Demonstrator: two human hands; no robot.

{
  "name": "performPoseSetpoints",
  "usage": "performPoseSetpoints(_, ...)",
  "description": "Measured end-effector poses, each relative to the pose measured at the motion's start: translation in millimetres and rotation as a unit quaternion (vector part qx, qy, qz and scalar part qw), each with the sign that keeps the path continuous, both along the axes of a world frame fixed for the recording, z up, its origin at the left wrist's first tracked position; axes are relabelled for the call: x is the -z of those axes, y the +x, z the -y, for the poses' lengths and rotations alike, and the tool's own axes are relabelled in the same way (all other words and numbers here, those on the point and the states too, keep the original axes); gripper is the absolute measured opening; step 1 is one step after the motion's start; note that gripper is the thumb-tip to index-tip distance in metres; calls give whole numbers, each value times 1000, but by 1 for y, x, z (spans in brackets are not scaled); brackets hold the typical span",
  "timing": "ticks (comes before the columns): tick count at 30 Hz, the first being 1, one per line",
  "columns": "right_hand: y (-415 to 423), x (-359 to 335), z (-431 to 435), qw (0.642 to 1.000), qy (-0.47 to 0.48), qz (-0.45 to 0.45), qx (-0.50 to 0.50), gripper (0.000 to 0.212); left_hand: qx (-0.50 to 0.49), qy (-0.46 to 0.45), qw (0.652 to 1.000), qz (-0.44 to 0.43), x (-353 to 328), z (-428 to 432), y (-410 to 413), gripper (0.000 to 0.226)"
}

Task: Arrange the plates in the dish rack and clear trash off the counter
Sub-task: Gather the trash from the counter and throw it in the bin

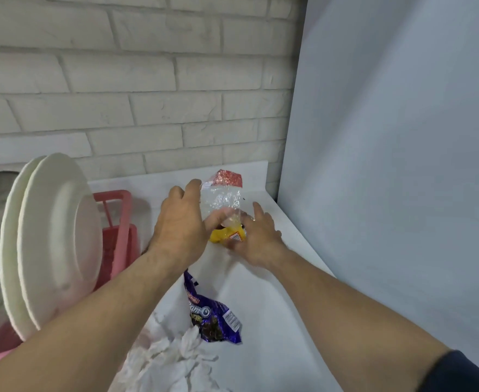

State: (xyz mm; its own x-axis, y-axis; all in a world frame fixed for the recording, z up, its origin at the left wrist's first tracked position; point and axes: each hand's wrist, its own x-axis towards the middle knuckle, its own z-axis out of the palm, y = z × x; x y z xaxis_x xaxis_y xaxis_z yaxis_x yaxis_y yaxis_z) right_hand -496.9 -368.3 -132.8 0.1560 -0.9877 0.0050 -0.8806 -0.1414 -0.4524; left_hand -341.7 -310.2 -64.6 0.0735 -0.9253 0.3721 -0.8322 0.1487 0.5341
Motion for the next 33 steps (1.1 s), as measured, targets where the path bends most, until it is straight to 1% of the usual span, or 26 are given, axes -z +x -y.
performPoseSetpoints(1, 4, 3, 7, 1000, 28, -14, -2, 78, -1, 15, 1000, 0, 0, 0, 1, 83)
performPoseSetpoints(2, 6, 7, 13, 999, 49, -23, -1, 80, -6, 27, 1000, 2, 1, 0, 3, 82)
performPoseSetpoints(3, 8, 12, 17, 998, 58, -33, 4, 78, -14, 29, 999, 10, 3, 1, 4, 73)
performPoseSetpoints(4, 8, 17, 18, 998, 48, -42, 11, 72, -24, 20, 999, 26, 5, 2, 5, 57)
performPoseSetpoints(6, 5, 27, 17, 999, -19, -31, 10, 53, -43, -15, 998, 35, 9, 6, 10, 24)
performPoseSetpoints(8, 3, 30, 12, 998, -57, -7, -18, 38, -48, -29, 998, 18, 10, 9, 14, 7)
performPoseSetpoints(9, 2, 30, 8, 998, -58, -12, -26, 35, -44, -31, 999, 6, 10, 11, 16, 6)
performPoseSetpoints(11, 1, 27, 2, 998, -46, -34, -24, 31, -33, -36, 999, -14, 7, 14, 17, 12)
performPoseSetpoints(13, 0, 25, -7, 999, -30, -43, -11, 28, -33, -45, 998, -6, 4, 18, 18, 17)
performPoseSetpoints(16, -5, 28, -21, 998, -19, -50, -12, 39, -52, -22, 998, 3, 3, 25, 22, 22)
performPoseSetpoints(18, -11, 31, -27, 996, -14, -82, -23, 47, -57, 6, 998, -10, 7, 30, 24, 33)
performPoseSetpoints(20, -16, 34, -33, 995, -7, -100, -19, 37, -62, 22, 998, 1, 10, 36, 26, 38)
performPoseSetpoints(22, -19, 37, -38, 993, -18, -118, -9, 24, -66, 13, 998, 18, 10, 43, 27, 37)
performPoseSetpoints(23, -20, 39, -40, 992, -24, -124, -4, 20, -60, 9, 998, 23, 10, 47, 26, 32)
performPoseSetpoints(25, -22, 44, -45, 993, -36, -111, 1, 19, -43, 19, 999, 18, 9, 58, 22, 16)
performPoseSetpoints(26, -24, 48, -45, 995, -42, -95, 2, 21, -41, 38, 998, 15, 10, 68, 19, 18)
performPoseSetpoints(28, -27, 49, -51, 997, -50, -57, -3, 21, -35, 98, 994, 40, 9, 83, 14, 36)
performPoseSetpoints(30, -29, 50, -59, 998, -55, -29, -10, 14, -12, 143, 986, 88, 12, 100, 7, 49)
performPoseSetpoints(32, -30, 51, -61, 998, -56, -10, -11, 8, 9, 196, 974, 114, 23, 120, -1, 66)
performPoseSetpoints(33, -30, 53, -61, 998, -58, -5, -12, 10, 17, 221, 967, 122, 31, 128, -5, 73)
